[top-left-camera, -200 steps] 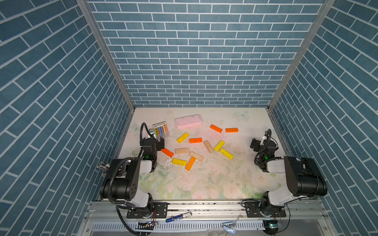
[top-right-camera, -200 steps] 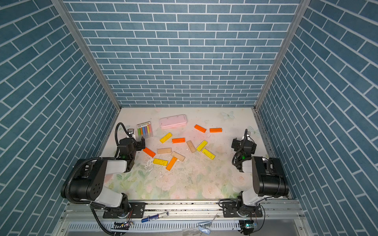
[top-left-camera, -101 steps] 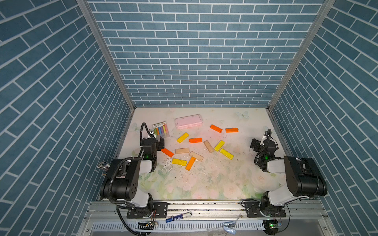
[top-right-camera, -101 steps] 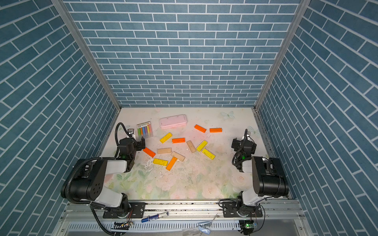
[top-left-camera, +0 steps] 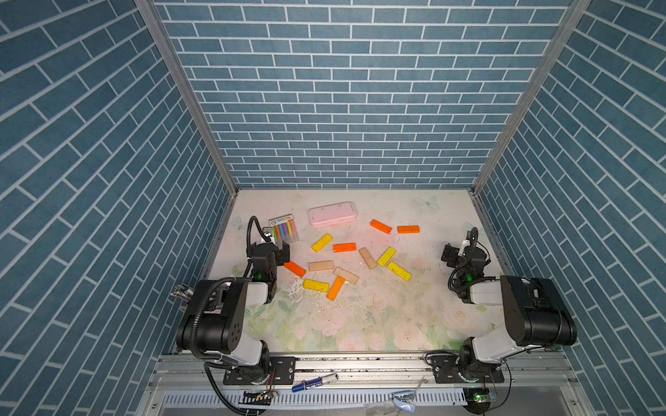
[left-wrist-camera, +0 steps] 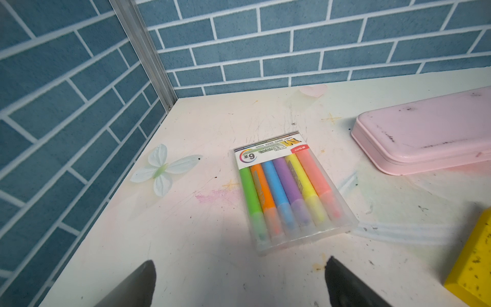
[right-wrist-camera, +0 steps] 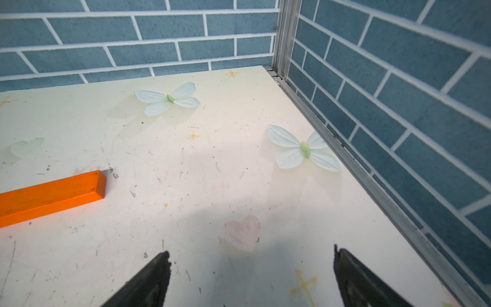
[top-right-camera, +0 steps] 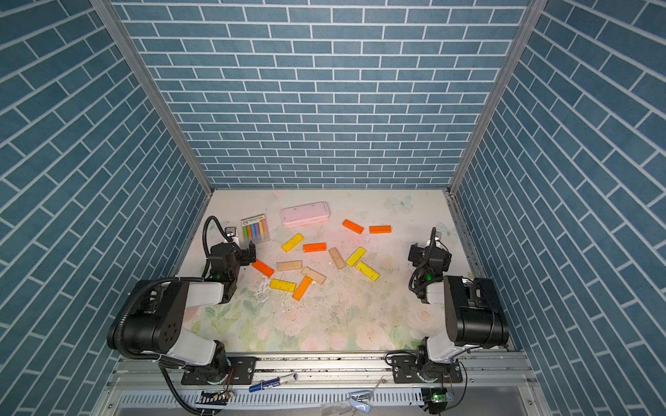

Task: Assemble the number 6 with building blocks
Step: Assemble the building block at the center of the board.

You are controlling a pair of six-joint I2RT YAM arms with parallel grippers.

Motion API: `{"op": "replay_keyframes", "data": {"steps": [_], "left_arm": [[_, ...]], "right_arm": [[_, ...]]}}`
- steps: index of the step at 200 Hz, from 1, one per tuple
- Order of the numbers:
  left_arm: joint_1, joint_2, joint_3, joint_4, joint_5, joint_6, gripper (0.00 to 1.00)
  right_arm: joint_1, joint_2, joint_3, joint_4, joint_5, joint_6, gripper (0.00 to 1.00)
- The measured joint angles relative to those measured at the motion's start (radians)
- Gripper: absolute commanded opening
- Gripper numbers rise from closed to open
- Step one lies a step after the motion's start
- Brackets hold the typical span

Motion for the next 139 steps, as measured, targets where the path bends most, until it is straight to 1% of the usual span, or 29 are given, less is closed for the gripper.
{"op": "replay_keyframes", "data": {"steps": [42, 82, 122, 139], "left_arm": [[-0.007, 0.000, 0.000, 0.001, -0.001, 0.002, 0.99], [-0.032, -0.011, -0.005, 0.001, -0.010, 0.014, 0.99], [-0.042, -0.077, -0.016, -0.030, -0.026, 0.025, 0.99], [-0.062, -0.121, -0.013, -0.062, -0.048, 0.031, 0.99]], "right_arm": [[0.000, 0.000, -0.040, 0.069, 0.013, 0.001, 0.96], [0.003, -0.002, -0.075, 0.106, 0.027, 0.001, 0.97], [0.005, -0.008, -0.075, 0.131, 0.034, 0.000, 0.97], [0.011, -0.047, -0.077, 0.113, 0.045, 0.001, 0.97]]}}
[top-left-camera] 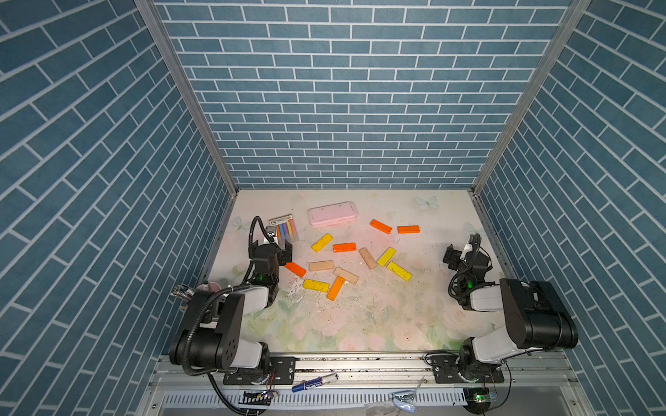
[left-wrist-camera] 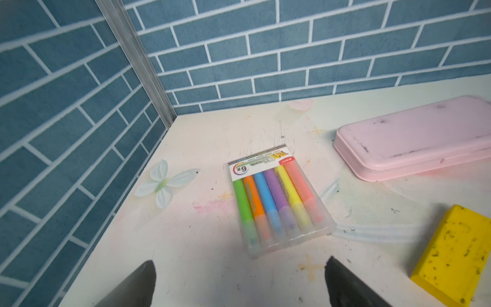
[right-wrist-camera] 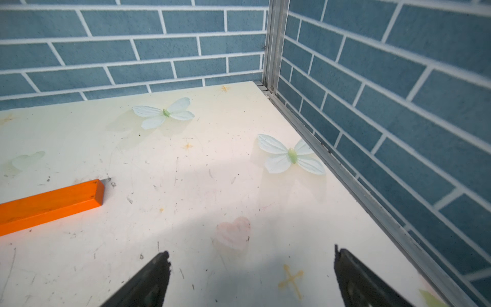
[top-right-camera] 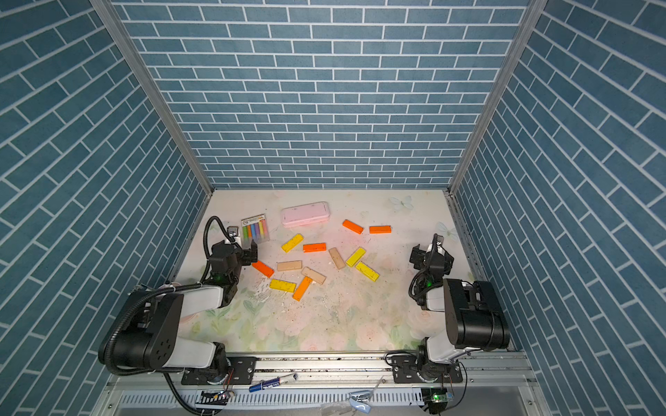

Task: Assemble the number 6 with building blocks
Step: Assemble the building block at the center of the board.

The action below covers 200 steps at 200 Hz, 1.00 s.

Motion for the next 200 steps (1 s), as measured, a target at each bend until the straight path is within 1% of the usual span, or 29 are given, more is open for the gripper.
{"op": "replay_keyframes", "data": {"steps": [11, 30, 33, 38, 66, 87, 110, 124, 139, 159, 186, 200], "left_arm": [[-0.012, -0.029, 0.010, -0.038, -0.022, 0.003, 0.99], [-0.034, -0.104, 0.059, -0.159, -0.067, -0.008, 0.99], [-0.036, -0.116, 0.068, -0.177, -0.071, -0.014, 0.99], [-0.040, -0.138, 0.089, -0.217, -0.077, -0.021, 0.99], [-0.052, -0.249, 0.264, -0.479, -0.101, -0.089, 0.99], [-0.053, -0.298, 0.371, -0.654, -0.084, -0.139, 0.99], [-0.061, -0.324, 0.417, -0.800, -0.034, -0.187, 0.99], [-0.080, -0.306, 0.439, -0.887, 0.001, -0.211, 0.99], [-0.111, -0.248, 0.491, -0.983, 0.044, -0.230, 0.99], [-0.162, -0.129, 0.617, -1.111, 0.098, -0.249, 0.99], [-0.230, -0.015, 0.773, -1.209, 0.154, -0.252, 0.99], [-0.253, 0.026, 0.823, -1.225, 0.191, -0.245, 0.98]], "right_arm": [[0.003, -0.045, -0.002, -0.020, 0.013, 0.000, 0.97], [0.005, -0.121, -0.003, -0.047, 0.035, 0.000, 0.96], [0.006, -0.133, -0.002, -0.054, 0.040, 0.000, 0.98], [0.007, -0.151, 0.000, -0.072, 0.049, 0.002, 0.99], [0.009, -0.263, 0.056, -0.264, 0.100, 0.022, 0.99], [0.017, -0.328, 0.135, -0.414, 0.117, 0.072, 0.99], [0.068, -0.351, 0.225, -0.570, 0.119, 0.139, 0.96], [0.121, -0.342, 0.275, -0.673, 0.104, 0.171, 0.93], [0.187, -0.311, 0.333, -0.774, 0.076, 0.189, 0.92], [0.267, -0.247, 0.415, -0.895, 0.039, 0.202, 0.91], [0.339, -0.157, 0.491, -0.999, -0.039, 0.223, 0.89], [0.362, -0.082, 0.552, -1.059, -0.079, 0.220, 0.87]]}}
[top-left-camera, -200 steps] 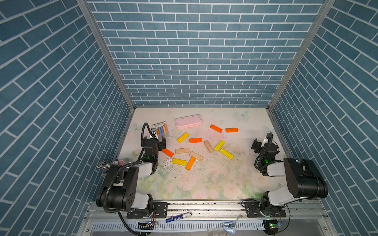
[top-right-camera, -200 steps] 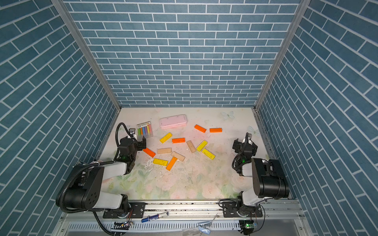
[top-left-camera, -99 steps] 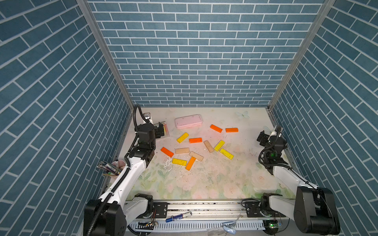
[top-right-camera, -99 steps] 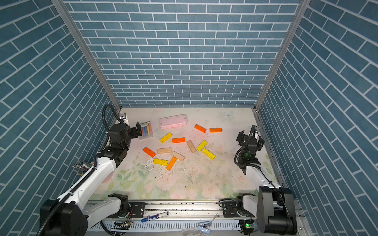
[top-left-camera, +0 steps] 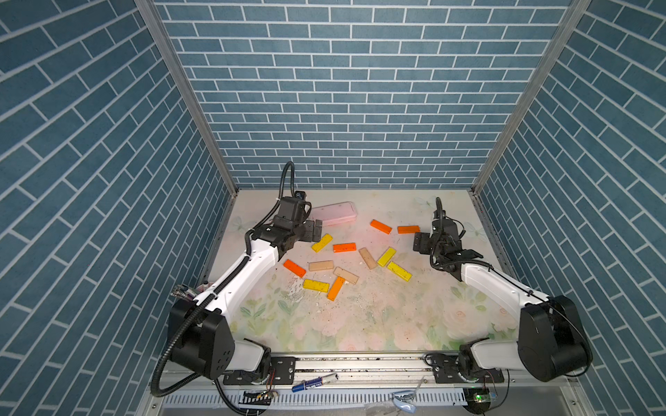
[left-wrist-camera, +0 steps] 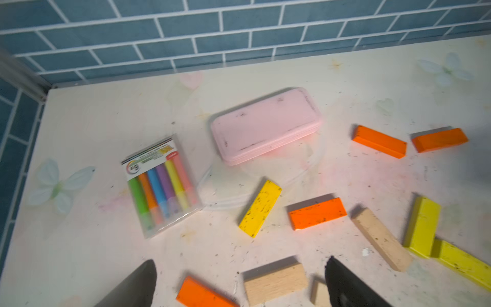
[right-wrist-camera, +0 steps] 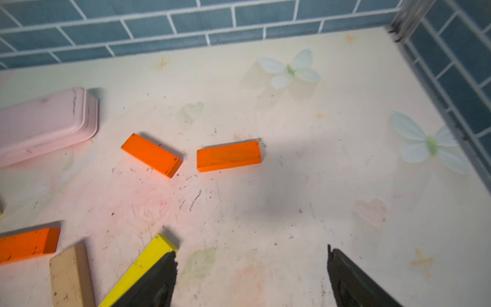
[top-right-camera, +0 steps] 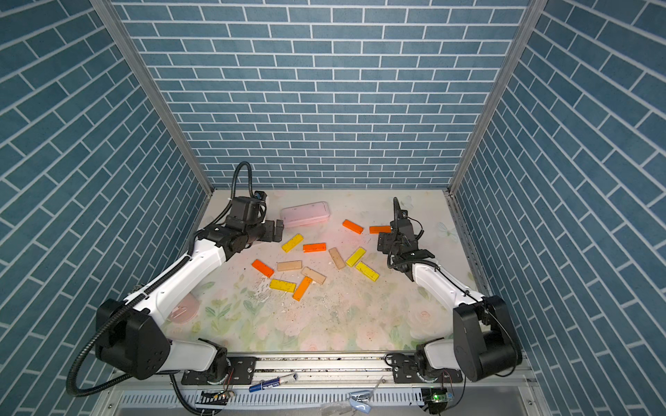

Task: Assemble the number 6 with building blocks
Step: Assemble the building block at the center of the board.

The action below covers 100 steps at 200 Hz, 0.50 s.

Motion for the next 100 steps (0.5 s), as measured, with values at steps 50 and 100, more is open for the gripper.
{"op": "replay_keyframes", "data": {"steps": [50, 100], "left_arm": [[-0.013, 0.058, -0.009, -0.017, 0.123, 0.017, 0.98], [-0.016, 0.058, -0.023, -0.030, 0.207, 0.032, 0.98]], "right_arm": [[0.020, 0.257, 0.258, -0.165, -0.128, -0.133, 0.84], [0.019, 0.479, 0.510, -0.269, -0.220, -0.305, 0.77]]}}
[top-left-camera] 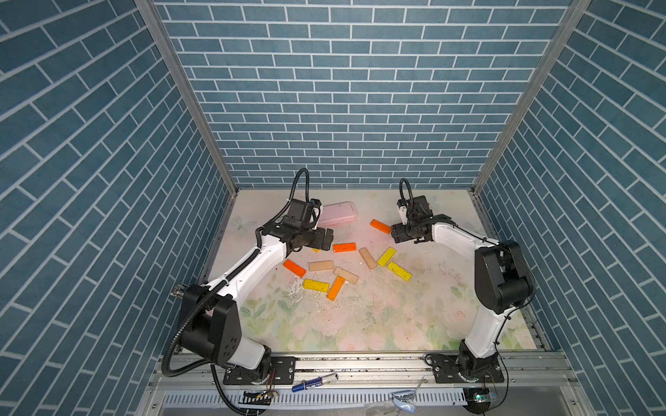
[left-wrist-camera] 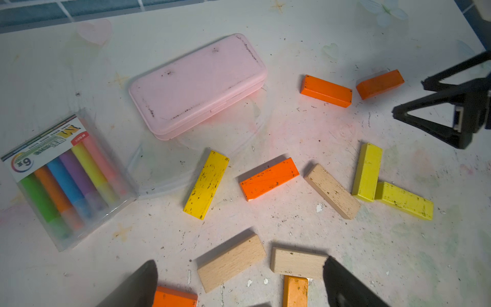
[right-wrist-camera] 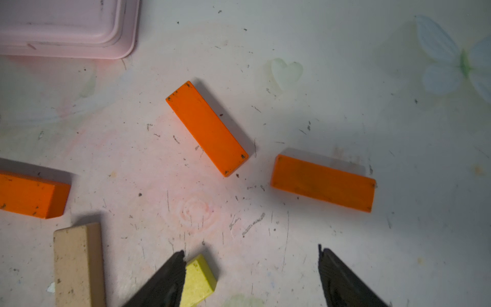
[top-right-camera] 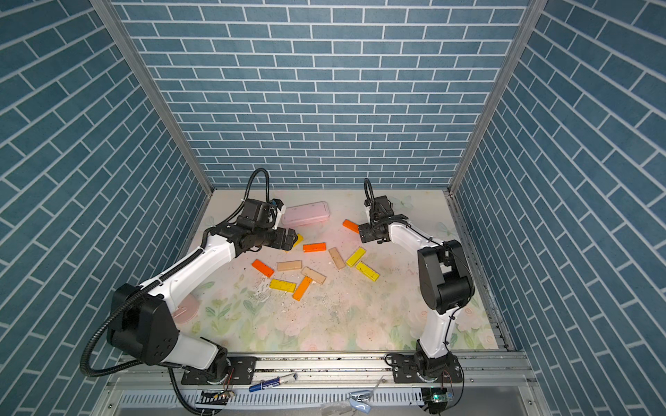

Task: Assemble the number 6 with building blocks
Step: Assemble the building block at the center of the board.

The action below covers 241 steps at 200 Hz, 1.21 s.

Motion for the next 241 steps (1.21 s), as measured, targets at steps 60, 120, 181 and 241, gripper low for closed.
{"op": "replay_keyframes", "data": {"steps": [60, 120, 181, 241], "left_arm": [[-0.002, 0.018, 0.000, -0.001, 0.036, 0.007, 0.98], [-0.005, 0.022, 0.000, 0.000, 0.060, 0.007, 0.98], [-0.006, 0.035, 0.000, 0.000, 0.060, 0.007, 0.98], [-0.006, 0.035, 0.000, 0.000, 0.061, 0.006, 0.98]], "right_arm": [[-0.002, 0.199, 0.247, -0.093, -0.078, -0.114, 0.71], [-0.003, 0.352, 0.452, -0.167, -0.114, -0.149, 0.62], [-0.002, 0.449, 0.563, -0.222, -0.127, -0.151, 0.48], [0.006, 0.449, 0.555, -0.222, -0.129, -0.152, 0.51]]}}
